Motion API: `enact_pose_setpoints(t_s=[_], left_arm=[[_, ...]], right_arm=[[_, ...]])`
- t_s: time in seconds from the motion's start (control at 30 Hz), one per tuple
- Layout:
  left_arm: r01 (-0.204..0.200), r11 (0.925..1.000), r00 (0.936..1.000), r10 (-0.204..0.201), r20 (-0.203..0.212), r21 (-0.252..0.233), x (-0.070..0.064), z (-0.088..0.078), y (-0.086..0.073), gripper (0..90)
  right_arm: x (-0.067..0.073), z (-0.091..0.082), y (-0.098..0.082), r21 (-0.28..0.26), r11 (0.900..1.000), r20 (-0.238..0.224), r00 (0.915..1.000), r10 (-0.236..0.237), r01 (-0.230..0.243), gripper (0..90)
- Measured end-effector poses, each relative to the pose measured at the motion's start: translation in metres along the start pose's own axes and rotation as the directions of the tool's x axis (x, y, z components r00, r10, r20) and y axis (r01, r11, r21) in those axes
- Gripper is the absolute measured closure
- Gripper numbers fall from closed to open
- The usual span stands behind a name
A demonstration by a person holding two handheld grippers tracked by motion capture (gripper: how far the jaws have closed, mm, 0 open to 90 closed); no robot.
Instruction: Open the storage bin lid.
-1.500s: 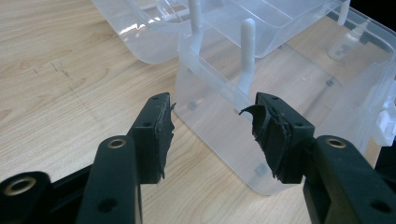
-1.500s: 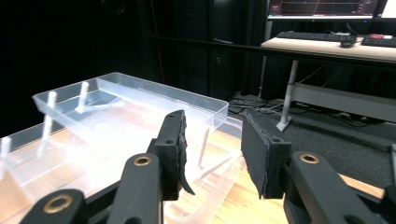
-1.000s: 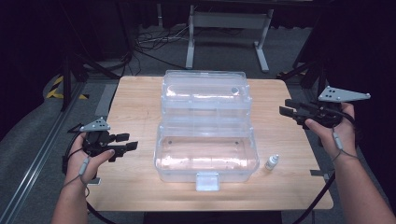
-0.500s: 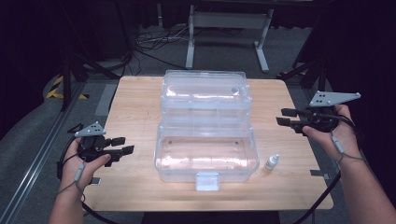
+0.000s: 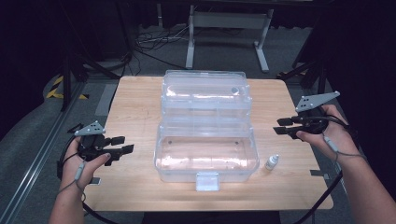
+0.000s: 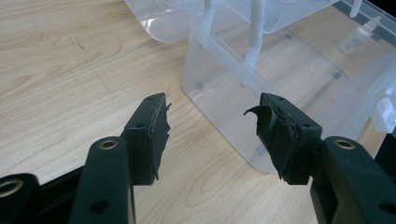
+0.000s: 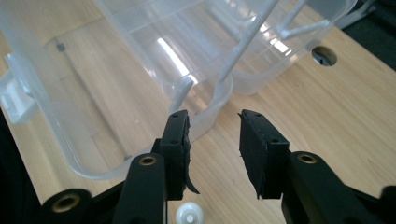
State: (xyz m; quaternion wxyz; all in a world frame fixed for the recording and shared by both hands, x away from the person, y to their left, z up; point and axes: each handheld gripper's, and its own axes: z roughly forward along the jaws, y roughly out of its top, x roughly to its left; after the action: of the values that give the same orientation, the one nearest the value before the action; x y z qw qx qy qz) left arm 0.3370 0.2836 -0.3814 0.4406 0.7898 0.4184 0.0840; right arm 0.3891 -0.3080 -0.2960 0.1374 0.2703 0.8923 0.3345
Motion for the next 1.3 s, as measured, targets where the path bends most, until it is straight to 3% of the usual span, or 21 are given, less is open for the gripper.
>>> enact_pose_setpoints(t_s=[0.3,0.57,0.63,0.83,1.3], left_arm=[[0.001,1.0000,1.0000,-0.001,0.001,0.003,0.000,0.000,0.000,43.6],[-0.007,0.9999,1.0000,0.007,-0.005,0.010,-0.002,0.001,0.000,43.5],[-0.009,0.9999,1.0000,0.009,-0.002,0.010,-0.002,0.001,-0.001,43.4],[0.002,0.9998,1.0000,-0.002,-0.007,0.017,-0.003,0.000,-0.005,43.3],[0.013,0.9996,0.9998,-0.013,-0.016,0.027,-0.002,-0.003,-0.011,42.8]], right_arm=[[-0.003,0.004,-0.004,0.073,0.997,-0.018,0.9998,0.006,-0.005,63.5],[-0.003,0.006,-0.006,0.111,0.993,-0.044,0.9986,-0.028,0.033,62.0],[-0.003,0.009,-0.007,0.116,0.990,-0.055,0.9958,-0.073,0.079,62.2],[-0.002,0.015,-0.010,0.156,0.979,-0.098,0.9884,-0.117,0.131,62.8],[-0.002,0.031,-0.019,0.260,0.954,-0.133,0.9837,-0.121,0.152,61.1]])
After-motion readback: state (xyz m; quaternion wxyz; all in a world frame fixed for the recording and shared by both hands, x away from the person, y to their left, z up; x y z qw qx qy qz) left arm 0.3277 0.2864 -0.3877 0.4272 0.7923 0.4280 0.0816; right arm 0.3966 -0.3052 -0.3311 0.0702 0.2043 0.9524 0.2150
